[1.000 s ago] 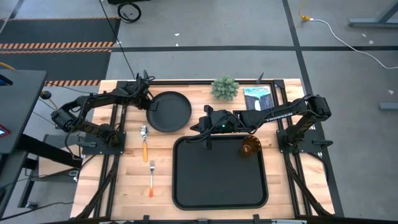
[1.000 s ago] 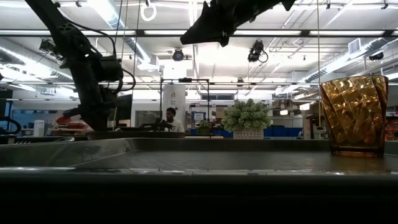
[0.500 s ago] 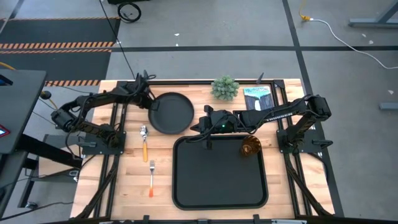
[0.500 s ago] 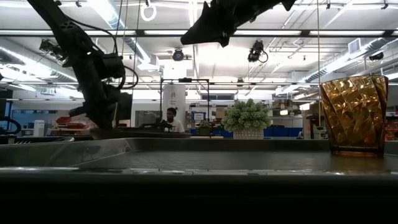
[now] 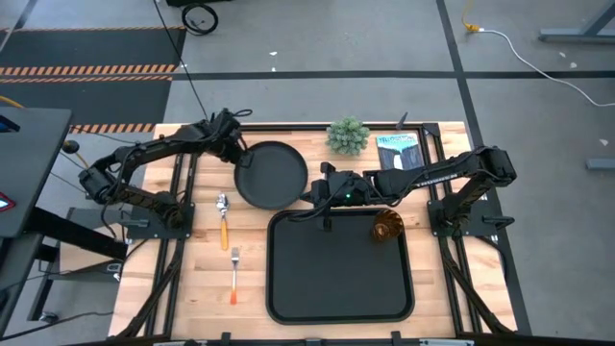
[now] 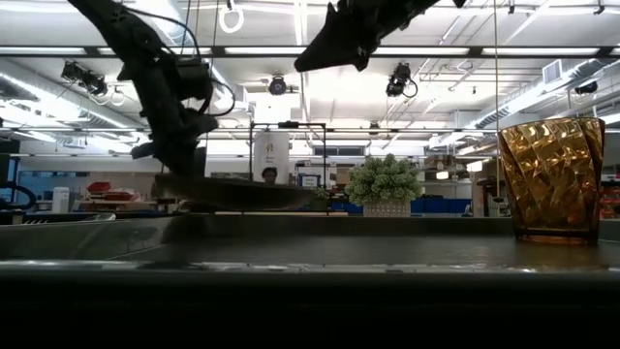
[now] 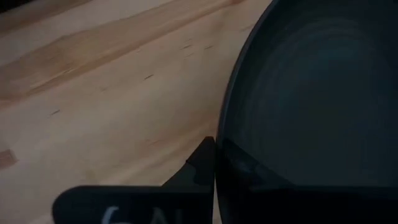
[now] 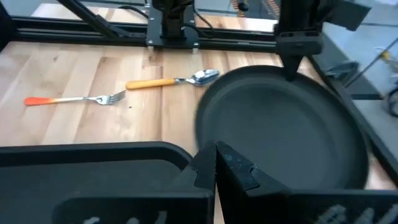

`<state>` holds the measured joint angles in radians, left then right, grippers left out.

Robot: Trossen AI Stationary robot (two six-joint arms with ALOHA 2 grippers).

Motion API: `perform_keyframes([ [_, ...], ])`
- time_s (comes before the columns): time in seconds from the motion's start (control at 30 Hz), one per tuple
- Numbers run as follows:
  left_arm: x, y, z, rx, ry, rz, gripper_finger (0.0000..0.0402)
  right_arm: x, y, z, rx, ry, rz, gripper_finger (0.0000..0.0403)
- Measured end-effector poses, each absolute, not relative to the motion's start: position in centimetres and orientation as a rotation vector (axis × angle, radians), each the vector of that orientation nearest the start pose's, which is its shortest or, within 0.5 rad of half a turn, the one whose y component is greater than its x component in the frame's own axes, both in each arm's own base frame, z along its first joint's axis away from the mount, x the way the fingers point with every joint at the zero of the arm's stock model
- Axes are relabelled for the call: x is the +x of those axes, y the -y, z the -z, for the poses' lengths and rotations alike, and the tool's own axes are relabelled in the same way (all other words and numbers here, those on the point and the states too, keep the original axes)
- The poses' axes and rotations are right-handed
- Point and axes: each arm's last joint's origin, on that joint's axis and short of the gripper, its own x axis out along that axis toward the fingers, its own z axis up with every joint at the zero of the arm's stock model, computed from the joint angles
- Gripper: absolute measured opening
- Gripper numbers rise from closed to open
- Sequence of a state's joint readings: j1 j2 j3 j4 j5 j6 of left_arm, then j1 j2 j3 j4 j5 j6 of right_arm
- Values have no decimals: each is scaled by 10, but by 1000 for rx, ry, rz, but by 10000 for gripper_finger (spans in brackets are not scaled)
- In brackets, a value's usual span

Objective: Pick and place plate/cup/fork/spoon on tray
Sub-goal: Put the black plate on the bottom right of the black serving tray

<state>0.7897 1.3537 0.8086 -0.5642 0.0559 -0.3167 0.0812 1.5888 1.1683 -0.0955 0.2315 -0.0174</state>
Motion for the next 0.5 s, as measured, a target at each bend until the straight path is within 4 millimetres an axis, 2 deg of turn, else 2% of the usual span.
perform_keyframes([
  [0.27, 199, -162, -228, -669, -930, -731, 12, 337, -23, -293, -126, -524, 173, 12],
  [0.5, 226, -126, -231, -657, -959, -610, 12, 319, -21, -307, -142, -542, 215, 12],
])
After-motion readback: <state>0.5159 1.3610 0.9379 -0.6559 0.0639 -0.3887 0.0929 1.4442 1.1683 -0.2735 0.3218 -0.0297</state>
